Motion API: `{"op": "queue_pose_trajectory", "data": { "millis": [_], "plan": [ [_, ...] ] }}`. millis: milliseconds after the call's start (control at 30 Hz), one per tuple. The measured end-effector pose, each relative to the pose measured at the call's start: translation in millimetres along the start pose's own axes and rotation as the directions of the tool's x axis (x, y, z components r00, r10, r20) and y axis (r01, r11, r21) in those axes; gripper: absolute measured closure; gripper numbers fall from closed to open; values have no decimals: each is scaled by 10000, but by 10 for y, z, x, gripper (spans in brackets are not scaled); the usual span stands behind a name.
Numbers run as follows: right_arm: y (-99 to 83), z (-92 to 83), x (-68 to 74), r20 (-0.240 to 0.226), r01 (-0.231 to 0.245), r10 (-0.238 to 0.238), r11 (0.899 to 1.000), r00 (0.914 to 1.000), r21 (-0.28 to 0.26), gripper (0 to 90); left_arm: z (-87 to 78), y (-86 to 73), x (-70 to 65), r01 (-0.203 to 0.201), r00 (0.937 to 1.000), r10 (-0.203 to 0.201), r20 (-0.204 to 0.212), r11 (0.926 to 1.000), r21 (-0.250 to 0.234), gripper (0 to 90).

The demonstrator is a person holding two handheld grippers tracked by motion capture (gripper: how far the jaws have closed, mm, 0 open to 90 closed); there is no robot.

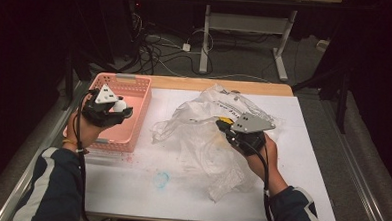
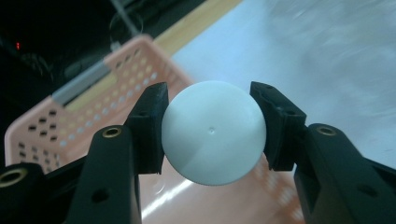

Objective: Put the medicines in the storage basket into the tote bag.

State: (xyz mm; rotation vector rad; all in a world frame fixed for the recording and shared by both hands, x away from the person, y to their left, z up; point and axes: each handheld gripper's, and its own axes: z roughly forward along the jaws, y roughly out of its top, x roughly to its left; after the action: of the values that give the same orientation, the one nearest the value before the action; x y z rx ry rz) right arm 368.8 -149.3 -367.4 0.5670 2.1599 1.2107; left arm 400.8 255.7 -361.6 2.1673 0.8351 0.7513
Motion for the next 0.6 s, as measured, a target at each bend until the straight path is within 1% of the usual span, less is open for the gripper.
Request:
{"op": "queue_pose_trajectory", "data": {
  "millis": [33,67,100,133,200,233,267,300,333,367,400,467,500,533,567,600],
  "plan": [
    [-1,4,1,-5,-1,1,10000,10000,1,900,-47,13,-70,-127,9999,129,81,9996,-268,483],
    [-4,8,3,4,-55,55,10000,10000,16,900,-47,13,-70,-127,9999,129,81,9996,-268,483],
    [-6,14,3,7,-83,83,10000,10000,21,900,-89,27,-142,-265,9996,270,99,9983,-521,483],
    [-6,14,3,7,-83,83,10000,10000,21,900,-128,41,-206,-408,9989,424,206,9966,-720,483],
    [-13,29,5,-1,-147,147,9999,9999,25,900,-206,64,-357,-503,9973,568,466,9901,-1309,483],
    [-13,29,5,-1,-147,147,9999,9999,25,900,-227,72,-410,-604,9961,690,552,9877,-1444,483],
    [-18,33,2,-18,-192,192,9998,9998,7,900,-252,85,-502,-761,9937,885,683,9832,-1656,483],
    [-18,33,2,-18,-192,192,9998,9998,7,900,-261,91,-559,-805,9923,962,785,9798,-1833,483],
    [-21,34,0,3,-229,229,9997,9997,15,900,-272,101,-654,-924,9889,1142,956,9739,-2075,483],
    [-35,44,-8,15,-378,378,9993,9993,35,900,-273,113,-732,-1063,9850,1332,1096,9692,-2223,483],
    [-39,49,-9,26,-393,392,9992,9992,57,900,-269,124,-792,-1173,9819,1478,1188,9656,-2320,483],
    [-43,57,-14,35,-391,391,9992,9992,54,900,-236,163,-965,-1486,9708,1886,1481,9579,-2456,483],
    [-41,56,-16,45,-394,394,9992,9992,25,900,-204,190,-1064,-1769,9625,2203,1585,9521,-2493,483],
    [-37,53,-17,86,-416,416,9991,9991,-2,900,-157,224,-1171,-2084,9532,2533,1650,9460,-2485,483],
    [-32,51,-19,100,-431,431,9991,9990,-37,900,-97,261,-1276,-2388,9408,2858,1823,9405,-2418,483],
    [-27,46,-18,100,-459,460,9989,9989,-71,900,-29,293,-1376,-2594,9284,3098,2052,9357,-2392,483]
  ]
}}
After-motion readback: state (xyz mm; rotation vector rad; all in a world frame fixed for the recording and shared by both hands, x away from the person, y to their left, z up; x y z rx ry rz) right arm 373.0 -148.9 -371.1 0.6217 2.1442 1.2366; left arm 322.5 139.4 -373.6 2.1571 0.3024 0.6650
